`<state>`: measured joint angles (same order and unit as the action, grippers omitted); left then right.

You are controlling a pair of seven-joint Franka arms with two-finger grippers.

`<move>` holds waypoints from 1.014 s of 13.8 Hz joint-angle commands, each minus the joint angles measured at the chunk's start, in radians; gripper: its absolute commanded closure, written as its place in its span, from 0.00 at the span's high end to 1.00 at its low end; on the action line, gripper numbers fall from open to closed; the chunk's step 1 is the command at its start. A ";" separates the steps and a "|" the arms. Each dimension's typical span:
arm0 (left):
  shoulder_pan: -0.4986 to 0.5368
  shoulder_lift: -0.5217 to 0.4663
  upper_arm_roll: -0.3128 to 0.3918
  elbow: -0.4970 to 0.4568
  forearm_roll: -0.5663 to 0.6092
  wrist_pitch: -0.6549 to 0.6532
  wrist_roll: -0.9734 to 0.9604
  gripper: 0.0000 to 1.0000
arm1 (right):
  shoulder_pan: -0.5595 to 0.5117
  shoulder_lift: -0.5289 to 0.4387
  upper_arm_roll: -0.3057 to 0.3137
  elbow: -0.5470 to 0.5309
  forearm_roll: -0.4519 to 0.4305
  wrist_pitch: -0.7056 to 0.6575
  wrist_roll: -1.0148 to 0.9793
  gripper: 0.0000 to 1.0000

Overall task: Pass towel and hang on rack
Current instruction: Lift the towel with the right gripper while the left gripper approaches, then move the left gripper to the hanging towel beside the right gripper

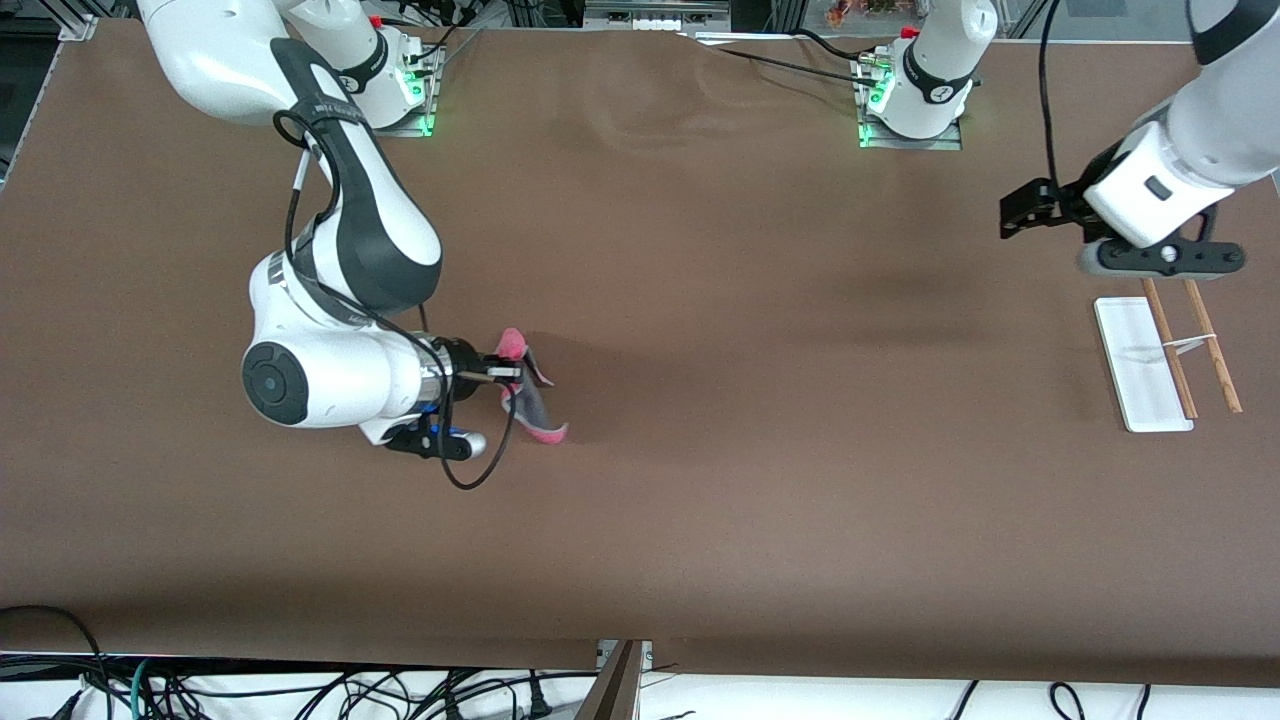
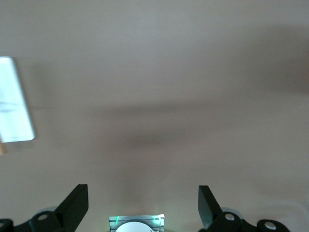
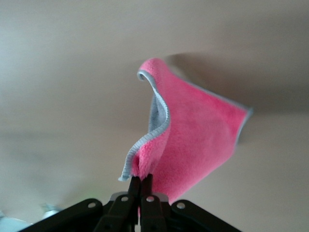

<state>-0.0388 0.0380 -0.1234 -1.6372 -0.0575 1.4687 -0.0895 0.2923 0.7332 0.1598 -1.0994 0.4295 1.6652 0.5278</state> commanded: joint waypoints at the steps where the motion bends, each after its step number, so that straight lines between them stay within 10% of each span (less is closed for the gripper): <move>1: -0.090 0.100 -0.005 0.043 -0.031 -0.019 0.040 1.00 | -0.005 0.006 0.088 0.059 0.055 0.014 0.179 0.00; 10: -0.176 0.224 -0.010 0.094 -0.261 0.182 0.135 1.00 | 0.010 0.005 0.348 0.061 0.157 0.324 0.687 0.00; 14: -0.167 0.272 -0.010 0.097 -0.341 0.252 0.311 1.00 | 0.050 0.005 0.365 0.061 0.152 0.390 0.788 0.00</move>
<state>-0.2113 0.2751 -0.1416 -1.5696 -0.3346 1.7060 0.1158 0.3280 0.7325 0.5183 -1.0532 0.5717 2.0320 1.2735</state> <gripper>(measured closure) 0.000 0.978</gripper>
